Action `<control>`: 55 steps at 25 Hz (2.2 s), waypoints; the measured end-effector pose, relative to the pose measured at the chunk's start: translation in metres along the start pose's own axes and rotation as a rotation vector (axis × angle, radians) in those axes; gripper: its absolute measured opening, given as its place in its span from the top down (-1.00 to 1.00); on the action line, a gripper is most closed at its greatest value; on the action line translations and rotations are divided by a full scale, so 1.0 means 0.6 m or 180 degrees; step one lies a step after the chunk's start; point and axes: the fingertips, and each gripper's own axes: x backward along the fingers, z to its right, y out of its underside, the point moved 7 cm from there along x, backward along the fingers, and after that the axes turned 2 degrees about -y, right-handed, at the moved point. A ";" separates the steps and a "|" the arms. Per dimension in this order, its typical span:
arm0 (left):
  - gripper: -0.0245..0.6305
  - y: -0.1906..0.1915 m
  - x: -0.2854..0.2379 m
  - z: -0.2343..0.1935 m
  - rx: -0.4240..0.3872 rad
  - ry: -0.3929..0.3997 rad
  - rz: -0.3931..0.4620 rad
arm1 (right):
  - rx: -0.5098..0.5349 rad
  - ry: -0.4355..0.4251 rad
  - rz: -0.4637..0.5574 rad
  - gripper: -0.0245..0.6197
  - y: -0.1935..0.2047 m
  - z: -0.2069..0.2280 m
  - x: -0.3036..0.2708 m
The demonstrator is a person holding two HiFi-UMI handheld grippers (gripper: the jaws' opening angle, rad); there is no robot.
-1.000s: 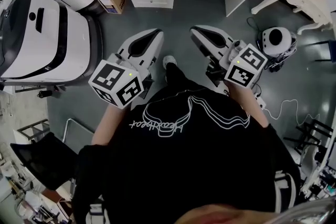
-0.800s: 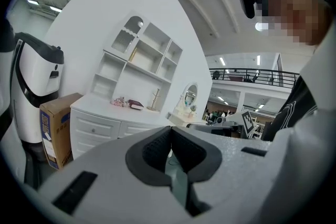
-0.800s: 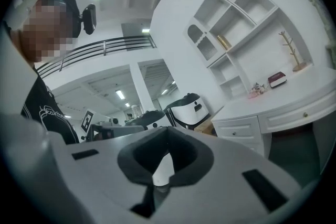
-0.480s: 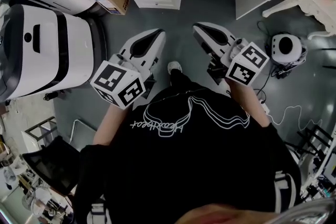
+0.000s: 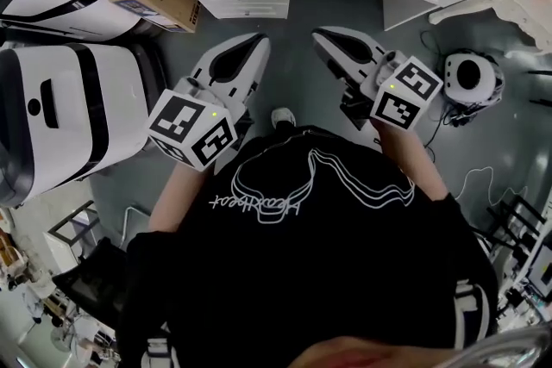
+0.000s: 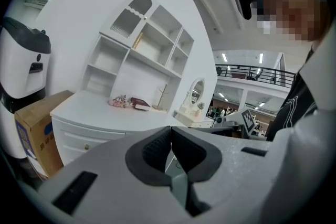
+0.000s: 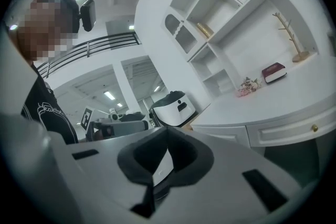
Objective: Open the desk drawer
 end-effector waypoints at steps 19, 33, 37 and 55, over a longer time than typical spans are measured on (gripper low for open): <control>0.90 0.039 -0.094 -0.166 0.0030 -0.0313 -0.0271 | -0.0295 0.0306 -0.0168 0.91 0.018 0.119 -0.064; 0.49 0.128 -0.231 -0.381 0.0094 -0.0567 -0.0752 | -0.0740 0.0450 -0.0401 0.91 0.068 0.259 -0.164; 0.42 0.166 -0.260 -0.452 0.0156 -0.0829 -0.0834 | -0.0891 0.0441 -0.0463 0.91 0.092 0.294 -0.189; 0.39 0.273 -0.340 -0.595 0.0069 -0.1529 -0.1235 | -0.1130 0.0508 -0.0716 0.91 0.140 0.333 -0.206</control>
